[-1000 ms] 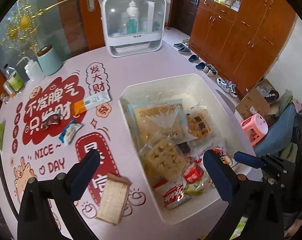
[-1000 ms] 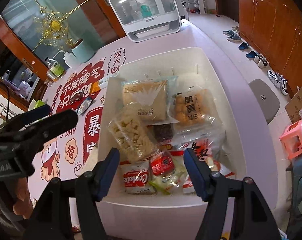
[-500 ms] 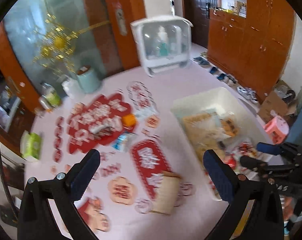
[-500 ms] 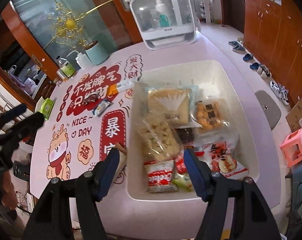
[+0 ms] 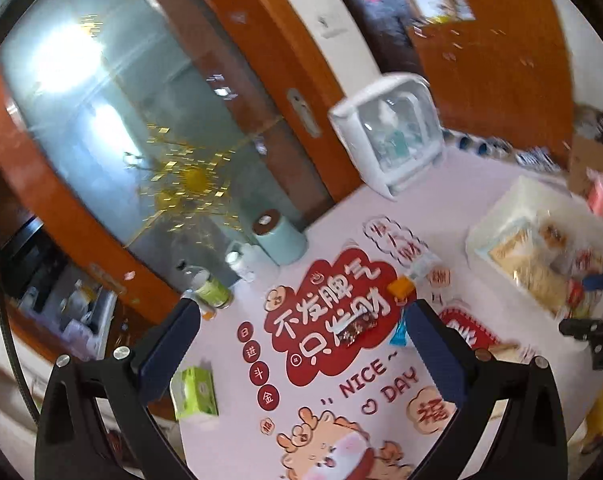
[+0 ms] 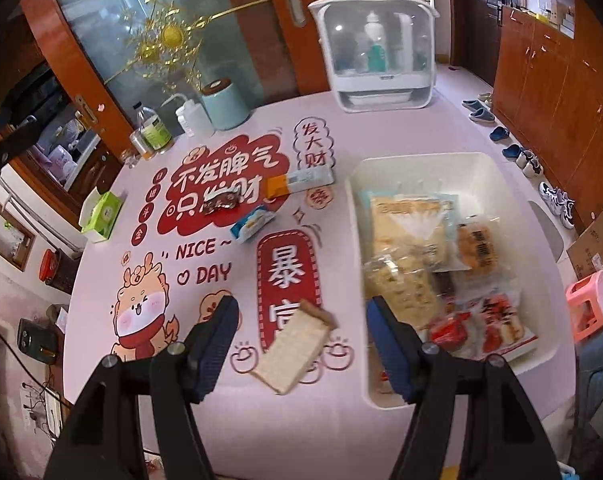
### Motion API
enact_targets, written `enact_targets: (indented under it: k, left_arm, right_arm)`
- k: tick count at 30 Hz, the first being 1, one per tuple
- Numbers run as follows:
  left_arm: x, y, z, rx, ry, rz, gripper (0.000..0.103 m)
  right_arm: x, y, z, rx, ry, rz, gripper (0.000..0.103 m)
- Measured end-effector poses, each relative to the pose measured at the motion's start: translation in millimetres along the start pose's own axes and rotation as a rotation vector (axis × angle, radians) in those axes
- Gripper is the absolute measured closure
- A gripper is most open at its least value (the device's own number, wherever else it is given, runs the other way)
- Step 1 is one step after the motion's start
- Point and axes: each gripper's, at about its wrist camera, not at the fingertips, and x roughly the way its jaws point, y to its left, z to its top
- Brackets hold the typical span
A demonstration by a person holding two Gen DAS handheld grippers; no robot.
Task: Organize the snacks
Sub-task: 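Move both tools back toward the bread slice and wafer bars, then grasp the blue wafer bar with the left tool while the right grasps the bread slice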
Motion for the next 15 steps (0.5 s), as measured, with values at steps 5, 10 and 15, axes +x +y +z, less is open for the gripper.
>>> enact_targets:
  k: [5,10,15]
  left_arm:
    - [76.4,-0.1,-20.2,0.124,0.09,-0.188,0.001]
    - [163.5,-34.3,-48.3,0.3,0.17,-0.357,0.001]
    - [230.3,-71.0,-64.2,0.364,0.245,-0.491,0.001]
  right_arm:
    - [36.7,19.1,-7.0,0.083,0.061,-0.04,0.036]
    - [82.2,25.0,-28.7,0.206,0.139,-0.085,0.036]
    - [130.8,25.6,-55.4,0.317,0.203,-0.153,0.036]
